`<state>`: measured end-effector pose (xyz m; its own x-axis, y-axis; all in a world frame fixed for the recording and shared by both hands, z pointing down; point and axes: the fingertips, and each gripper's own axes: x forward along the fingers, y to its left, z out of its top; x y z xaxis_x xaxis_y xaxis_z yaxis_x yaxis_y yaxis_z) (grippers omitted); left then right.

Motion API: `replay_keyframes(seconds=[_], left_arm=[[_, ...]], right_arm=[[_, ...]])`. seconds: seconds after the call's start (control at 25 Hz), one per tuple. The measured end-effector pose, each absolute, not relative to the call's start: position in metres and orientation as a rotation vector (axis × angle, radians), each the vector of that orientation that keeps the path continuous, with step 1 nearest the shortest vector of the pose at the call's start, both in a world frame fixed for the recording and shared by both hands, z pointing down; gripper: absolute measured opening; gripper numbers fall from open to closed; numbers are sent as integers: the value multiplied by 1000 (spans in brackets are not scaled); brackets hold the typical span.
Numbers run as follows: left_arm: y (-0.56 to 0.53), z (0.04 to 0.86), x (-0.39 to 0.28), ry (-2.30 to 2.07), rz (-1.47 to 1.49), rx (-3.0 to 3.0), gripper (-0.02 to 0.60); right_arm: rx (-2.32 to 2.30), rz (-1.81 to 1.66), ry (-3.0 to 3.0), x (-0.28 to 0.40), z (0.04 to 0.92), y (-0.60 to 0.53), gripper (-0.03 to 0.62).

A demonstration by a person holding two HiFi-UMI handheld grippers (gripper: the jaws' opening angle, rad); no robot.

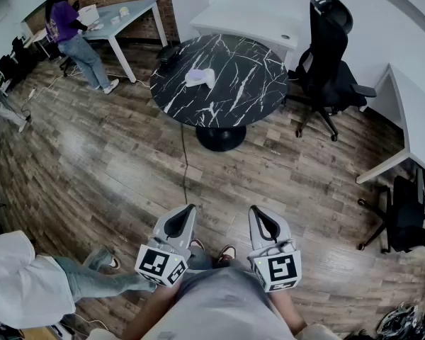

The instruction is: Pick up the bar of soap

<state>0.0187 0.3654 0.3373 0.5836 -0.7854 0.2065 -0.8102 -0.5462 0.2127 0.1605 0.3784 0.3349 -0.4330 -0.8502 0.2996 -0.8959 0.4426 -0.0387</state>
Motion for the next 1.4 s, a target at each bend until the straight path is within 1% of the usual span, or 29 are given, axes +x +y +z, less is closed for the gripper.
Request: replay_keyframes(seconds=[0.84, 1.12, 1.4], left_arm=[[345, 341, 14, -1362, 111, 2470, -6], [346, 346, 0, -1390, 74, 2519, -5], [304, 340, -3, -1378, 32, 2568, -5]], right_arm=[[1397, 361, -2533, 141, 352, 361, 2], [1389, 279, -2547, 121, 352, 363, 2], [1380, 225, -2573, 104, 340, 326, 2]])
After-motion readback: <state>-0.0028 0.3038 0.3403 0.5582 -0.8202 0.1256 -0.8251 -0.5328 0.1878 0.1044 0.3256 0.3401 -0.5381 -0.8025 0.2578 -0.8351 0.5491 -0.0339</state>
